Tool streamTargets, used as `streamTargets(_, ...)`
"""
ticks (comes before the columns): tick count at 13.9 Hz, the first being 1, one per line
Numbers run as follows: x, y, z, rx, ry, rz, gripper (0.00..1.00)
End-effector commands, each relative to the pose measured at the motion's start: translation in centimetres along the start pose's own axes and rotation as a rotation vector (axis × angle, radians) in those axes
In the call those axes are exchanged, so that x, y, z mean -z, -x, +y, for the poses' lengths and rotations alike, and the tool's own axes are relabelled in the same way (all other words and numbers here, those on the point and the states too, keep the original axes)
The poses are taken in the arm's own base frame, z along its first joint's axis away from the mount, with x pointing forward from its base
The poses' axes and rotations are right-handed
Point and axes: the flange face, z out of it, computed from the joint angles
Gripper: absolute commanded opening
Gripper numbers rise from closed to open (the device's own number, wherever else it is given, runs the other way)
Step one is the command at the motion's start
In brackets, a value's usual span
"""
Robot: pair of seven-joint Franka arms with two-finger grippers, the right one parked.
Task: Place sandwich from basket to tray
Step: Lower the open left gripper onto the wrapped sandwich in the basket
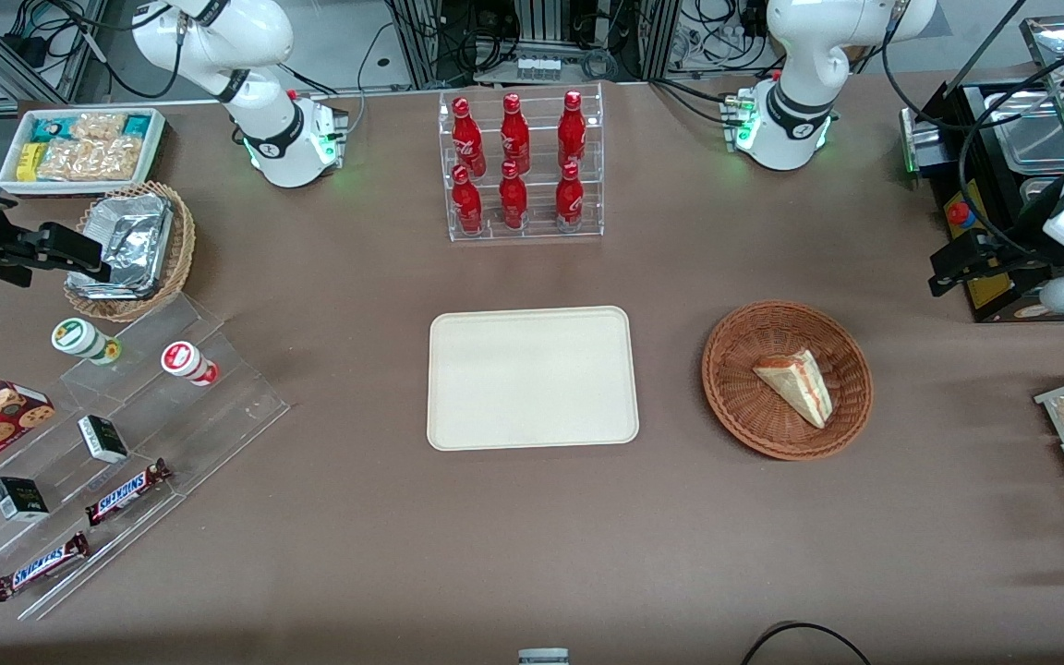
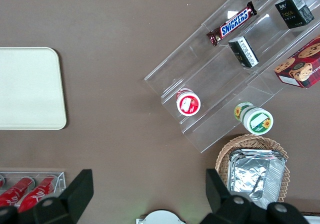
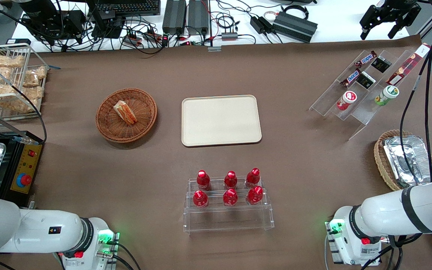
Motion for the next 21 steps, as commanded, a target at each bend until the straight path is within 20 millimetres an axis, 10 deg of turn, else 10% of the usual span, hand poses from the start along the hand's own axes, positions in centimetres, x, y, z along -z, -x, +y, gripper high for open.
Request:
streamTargets(1, 0.4, 0.2, -0.2, -0.02, -0.015, -0.02, 1.0)
streamTargets(4, -0.7, -0.3, -0.1, -0.009, -0.016, -0.034, 1.0)
streamTargets(8, -7.3, -1.9, -0.4, 0.012, -0.044, -0.098, 1.0)
streamTargets(21, -26.6, 3.2, 3.6, 0.569, 0.002, 0.068, 1.0)
